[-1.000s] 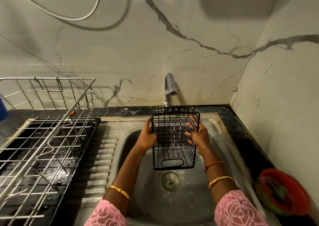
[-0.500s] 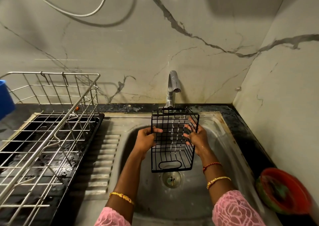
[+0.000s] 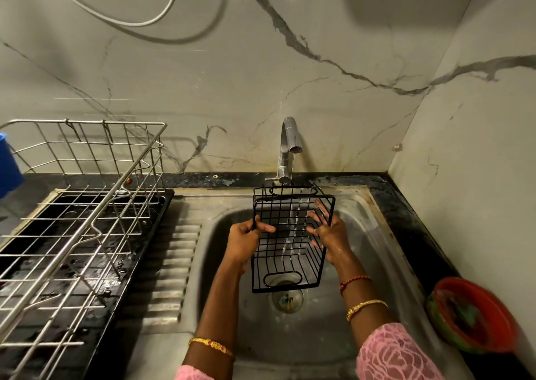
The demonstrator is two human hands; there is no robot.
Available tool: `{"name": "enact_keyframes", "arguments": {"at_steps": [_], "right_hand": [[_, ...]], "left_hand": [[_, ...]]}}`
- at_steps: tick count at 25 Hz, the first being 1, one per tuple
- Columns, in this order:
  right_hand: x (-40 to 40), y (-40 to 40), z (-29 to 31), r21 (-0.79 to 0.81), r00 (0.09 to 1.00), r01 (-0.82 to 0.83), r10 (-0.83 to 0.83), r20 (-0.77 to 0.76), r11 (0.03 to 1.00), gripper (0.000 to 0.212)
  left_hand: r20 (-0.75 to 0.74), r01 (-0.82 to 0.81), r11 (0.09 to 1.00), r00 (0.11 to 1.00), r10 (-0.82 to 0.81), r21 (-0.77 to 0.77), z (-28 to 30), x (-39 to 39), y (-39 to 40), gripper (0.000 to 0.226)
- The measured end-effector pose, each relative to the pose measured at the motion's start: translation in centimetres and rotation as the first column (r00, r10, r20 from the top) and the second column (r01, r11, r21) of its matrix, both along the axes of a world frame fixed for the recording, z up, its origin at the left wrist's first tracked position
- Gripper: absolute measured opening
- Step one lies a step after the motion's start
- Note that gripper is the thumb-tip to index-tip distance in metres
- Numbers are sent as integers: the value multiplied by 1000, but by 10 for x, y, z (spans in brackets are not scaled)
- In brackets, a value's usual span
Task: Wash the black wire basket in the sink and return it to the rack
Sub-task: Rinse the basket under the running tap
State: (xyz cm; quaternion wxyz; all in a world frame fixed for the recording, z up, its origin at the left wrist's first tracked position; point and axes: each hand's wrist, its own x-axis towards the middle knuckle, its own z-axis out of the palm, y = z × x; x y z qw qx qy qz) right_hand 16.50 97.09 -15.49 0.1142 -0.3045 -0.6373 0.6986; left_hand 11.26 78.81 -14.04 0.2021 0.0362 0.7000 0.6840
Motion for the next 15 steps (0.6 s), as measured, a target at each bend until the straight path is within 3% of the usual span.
{"name": "enact_keyframes", "arguments": {"at_steps": [15], "right_hand": [[-2, -9, 5, 6, 1000, 19, -19, -11, 1000, 63]], "left_hand": [[6, -68, 993, 998, 67, 99, 0, 3, -3, 38]]}}
